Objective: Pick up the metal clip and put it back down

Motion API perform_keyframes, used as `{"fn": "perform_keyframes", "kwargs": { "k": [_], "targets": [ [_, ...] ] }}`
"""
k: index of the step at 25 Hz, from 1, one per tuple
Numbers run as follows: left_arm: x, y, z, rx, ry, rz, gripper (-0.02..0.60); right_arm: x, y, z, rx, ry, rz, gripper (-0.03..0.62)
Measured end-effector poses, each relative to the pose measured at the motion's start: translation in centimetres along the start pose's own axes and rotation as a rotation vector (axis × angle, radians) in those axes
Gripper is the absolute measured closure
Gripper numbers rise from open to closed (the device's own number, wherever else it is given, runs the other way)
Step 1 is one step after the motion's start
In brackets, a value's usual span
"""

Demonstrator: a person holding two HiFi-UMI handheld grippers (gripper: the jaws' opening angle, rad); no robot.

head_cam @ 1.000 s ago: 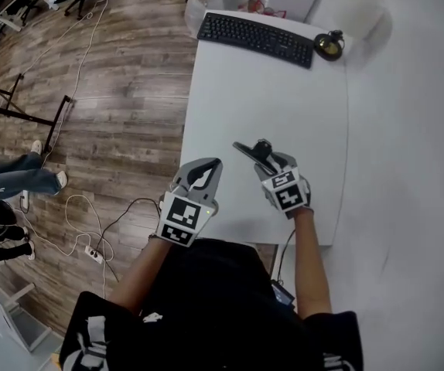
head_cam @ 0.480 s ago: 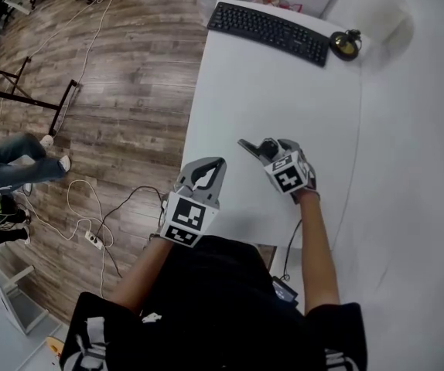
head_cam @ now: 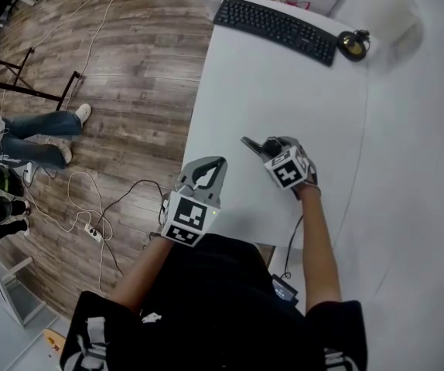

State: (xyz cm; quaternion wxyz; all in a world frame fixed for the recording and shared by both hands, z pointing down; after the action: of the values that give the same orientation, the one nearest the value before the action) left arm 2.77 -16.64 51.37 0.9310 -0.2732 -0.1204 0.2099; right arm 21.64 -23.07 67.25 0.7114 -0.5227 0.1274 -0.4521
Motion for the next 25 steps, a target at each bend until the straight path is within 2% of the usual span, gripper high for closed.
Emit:
{"fn": "perform_keyframes", "kwargs": {
  "k": [12,25],
  "targets": [
    [-0.8,0.3,0.7,0.001,0.012,-0.008,0.557,-0.6,0.0,-0.1,-0.057,0.052,0.040,0.333],
    [-1.3,1.3,0.4,0.027,0.016,0.008,0.557,-2.3,1.4,-0.7,-0.049,0.057,0.072,0.450]
  ]
}}
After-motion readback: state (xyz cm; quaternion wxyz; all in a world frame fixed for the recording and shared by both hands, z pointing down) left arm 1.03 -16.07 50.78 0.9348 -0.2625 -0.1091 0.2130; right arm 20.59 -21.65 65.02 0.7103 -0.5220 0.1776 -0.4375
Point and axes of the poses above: the fingertips, and each gripper's own axes: y backward along the fingers, x to its right, z out of its underside, the point moved 8 cm from there along y, backward along the fingers, and after that the axes turned 15 degrees about -z, right-handed, at the moved point
